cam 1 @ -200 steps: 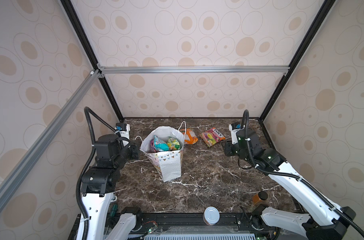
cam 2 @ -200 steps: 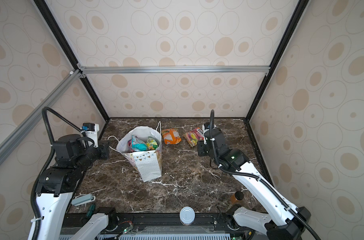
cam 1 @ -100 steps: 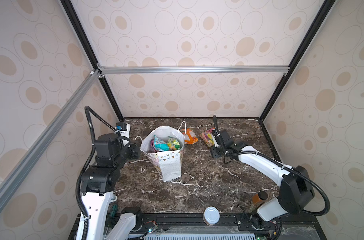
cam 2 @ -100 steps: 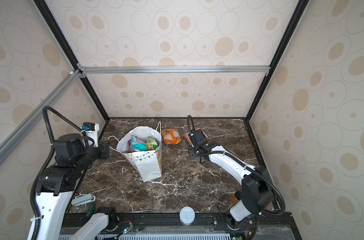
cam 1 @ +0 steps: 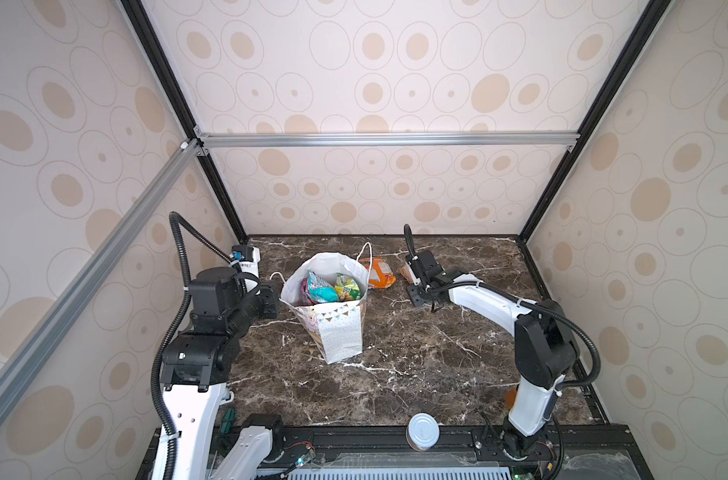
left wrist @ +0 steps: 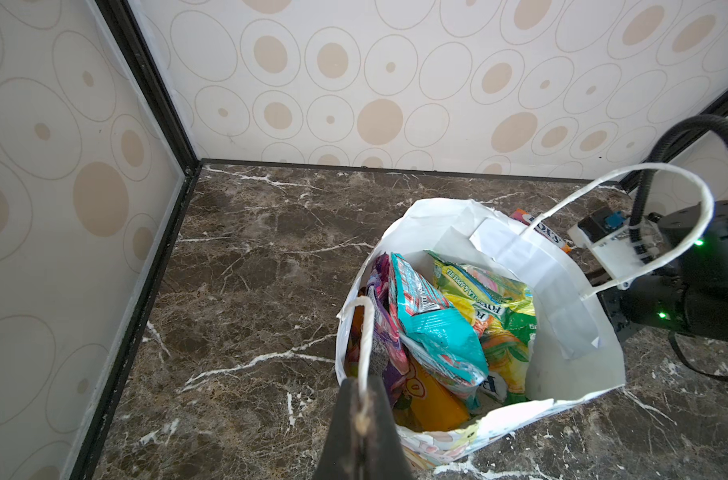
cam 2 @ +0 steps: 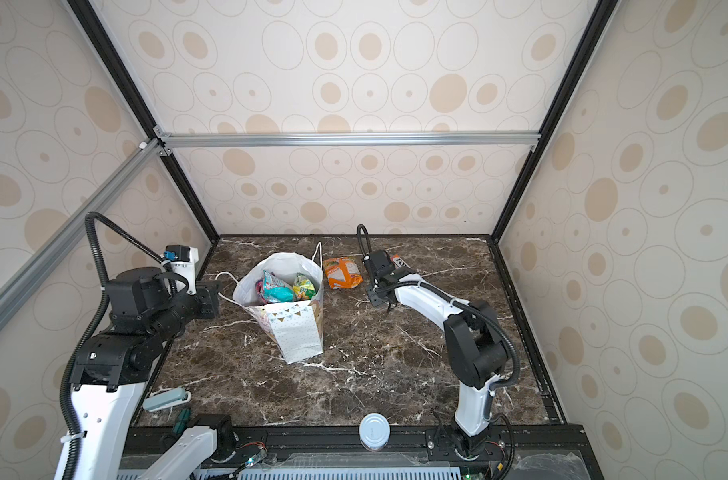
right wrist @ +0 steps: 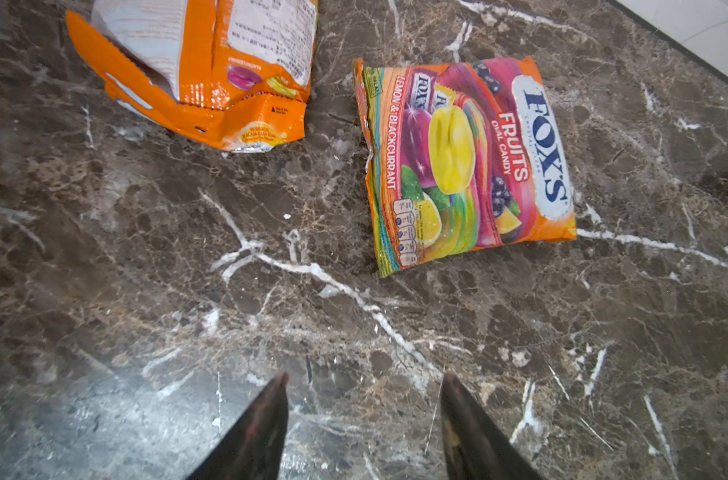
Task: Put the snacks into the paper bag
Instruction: 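Lower the open right gripper onto the pink Fox's Fruits packet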
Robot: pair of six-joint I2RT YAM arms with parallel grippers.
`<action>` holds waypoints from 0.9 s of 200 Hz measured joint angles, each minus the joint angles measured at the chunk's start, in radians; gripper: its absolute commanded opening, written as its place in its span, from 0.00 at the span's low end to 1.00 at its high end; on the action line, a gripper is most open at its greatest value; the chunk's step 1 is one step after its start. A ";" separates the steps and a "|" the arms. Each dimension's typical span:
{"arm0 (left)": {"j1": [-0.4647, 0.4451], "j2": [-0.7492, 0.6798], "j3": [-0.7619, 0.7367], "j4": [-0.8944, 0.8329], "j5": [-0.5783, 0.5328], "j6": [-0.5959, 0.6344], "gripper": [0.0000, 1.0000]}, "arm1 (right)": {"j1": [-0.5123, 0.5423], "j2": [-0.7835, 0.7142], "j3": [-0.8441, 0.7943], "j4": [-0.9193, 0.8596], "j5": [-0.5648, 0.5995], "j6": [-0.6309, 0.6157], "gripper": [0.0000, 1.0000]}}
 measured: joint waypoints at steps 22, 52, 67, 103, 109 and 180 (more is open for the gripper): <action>0.000 -0.003 0.000 -0.006 -0.003 0.000 0.00 | -0.003 0.058 0.063 -0.008 0.013 -0.005 0.61; 0.000 -0.010 0.000 -0.014 -0.010 0.000 0.00 | -0.007 0.138 0.143 -0.030 0.031 -0.005 0.60; 0.000 -0.016 0.000 -0.022 -0.012 0.000 0.00 | -0.007 0.165 0.159 -0.035 0.041 -0.005 0.60; 0.000 -0.019 -0.001 -0.027 -0.015 0.000 0.00 | -0.009 0.209 0.192 -0.057 0.082 -0.014 0.60; 0.000 -0.019 -0.001 -0.027 -0.015 0.000 0.00 | -0.009 0.217 0.204 -0.059 0.090 -0.017 0.60; 0.000 -0.025 -0.002 -0.028 -0.015 -0.003 0.00 | -0.010 0.304 0.288 -0.088 0.154 -0.056 0.59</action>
